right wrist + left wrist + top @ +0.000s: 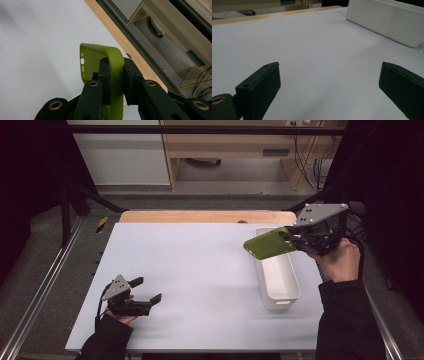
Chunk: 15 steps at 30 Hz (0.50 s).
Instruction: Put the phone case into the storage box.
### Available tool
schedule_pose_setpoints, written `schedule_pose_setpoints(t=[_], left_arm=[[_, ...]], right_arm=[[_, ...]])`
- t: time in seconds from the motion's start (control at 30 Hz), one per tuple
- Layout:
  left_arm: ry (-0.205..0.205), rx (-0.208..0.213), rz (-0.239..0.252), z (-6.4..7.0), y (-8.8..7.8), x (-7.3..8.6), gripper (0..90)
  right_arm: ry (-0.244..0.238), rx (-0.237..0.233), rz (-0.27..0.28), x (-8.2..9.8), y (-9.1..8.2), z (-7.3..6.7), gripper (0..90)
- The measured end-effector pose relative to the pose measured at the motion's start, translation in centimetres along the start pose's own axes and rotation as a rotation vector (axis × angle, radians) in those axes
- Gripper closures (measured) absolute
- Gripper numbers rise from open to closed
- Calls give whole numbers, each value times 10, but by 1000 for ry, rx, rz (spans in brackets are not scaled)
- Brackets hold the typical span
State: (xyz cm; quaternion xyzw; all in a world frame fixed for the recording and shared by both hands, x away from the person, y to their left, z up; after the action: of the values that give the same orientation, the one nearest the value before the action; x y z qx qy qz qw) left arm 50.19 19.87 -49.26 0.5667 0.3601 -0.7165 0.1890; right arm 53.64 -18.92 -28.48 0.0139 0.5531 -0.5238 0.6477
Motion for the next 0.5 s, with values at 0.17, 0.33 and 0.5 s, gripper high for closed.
schedule_pose_setpoints(t=[0.17,0.33,0.5], left_arm=[[1,1,0,0,0,0,35],[1,1,-2,0,1,0,35],[2,2,-5,1,1,1,35]], right_arm=[[-20,16,-11,0,1,5,786],[-27,36,-24,1,3,10,787],[-39,72,-44,3,5,20,786]])
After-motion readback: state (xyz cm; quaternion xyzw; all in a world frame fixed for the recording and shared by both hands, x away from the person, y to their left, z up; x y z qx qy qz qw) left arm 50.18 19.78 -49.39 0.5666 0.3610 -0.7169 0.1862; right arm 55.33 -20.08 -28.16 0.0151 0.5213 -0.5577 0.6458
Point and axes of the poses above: each handheld gripper's, and its own axes: y roughly forward along the jaws, x roughly out of its underside, z roughly to its right, the point moved 10 cm from there along y, roughly forward along the jaws, and after that the axes turned 4 degrees about z, right-handed, at the moved point
